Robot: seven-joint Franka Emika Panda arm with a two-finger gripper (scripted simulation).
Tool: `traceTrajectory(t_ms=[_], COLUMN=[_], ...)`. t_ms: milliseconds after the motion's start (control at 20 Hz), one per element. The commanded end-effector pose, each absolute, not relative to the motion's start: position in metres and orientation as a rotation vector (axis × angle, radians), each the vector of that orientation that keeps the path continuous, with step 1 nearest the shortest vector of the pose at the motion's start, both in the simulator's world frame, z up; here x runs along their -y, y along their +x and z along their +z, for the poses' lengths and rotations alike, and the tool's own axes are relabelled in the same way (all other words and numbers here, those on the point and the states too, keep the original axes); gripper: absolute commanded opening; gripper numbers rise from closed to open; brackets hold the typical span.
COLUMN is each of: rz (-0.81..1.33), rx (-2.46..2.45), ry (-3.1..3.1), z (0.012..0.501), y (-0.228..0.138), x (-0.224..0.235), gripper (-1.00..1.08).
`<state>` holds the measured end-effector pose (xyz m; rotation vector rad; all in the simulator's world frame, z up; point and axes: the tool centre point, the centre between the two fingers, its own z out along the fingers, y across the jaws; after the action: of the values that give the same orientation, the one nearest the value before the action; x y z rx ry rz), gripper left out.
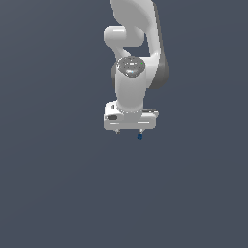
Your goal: Pick up the object and move it to a goal position.
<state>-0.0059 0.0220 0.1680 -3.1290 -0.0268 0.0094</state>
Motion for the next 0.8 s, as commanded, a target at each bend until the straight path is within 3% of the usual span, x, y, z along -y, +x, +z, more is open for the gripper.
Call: traceTrajectory(t_ms=[0,750], rz=[0.009,0.064], rx=[0.027,-0.027], ry=[-3.129,-3.106], z=[0.168,0.153], y=[-0.006,-0.016], x=[-0.022,-0.02], gripper=[1.0,1.0])
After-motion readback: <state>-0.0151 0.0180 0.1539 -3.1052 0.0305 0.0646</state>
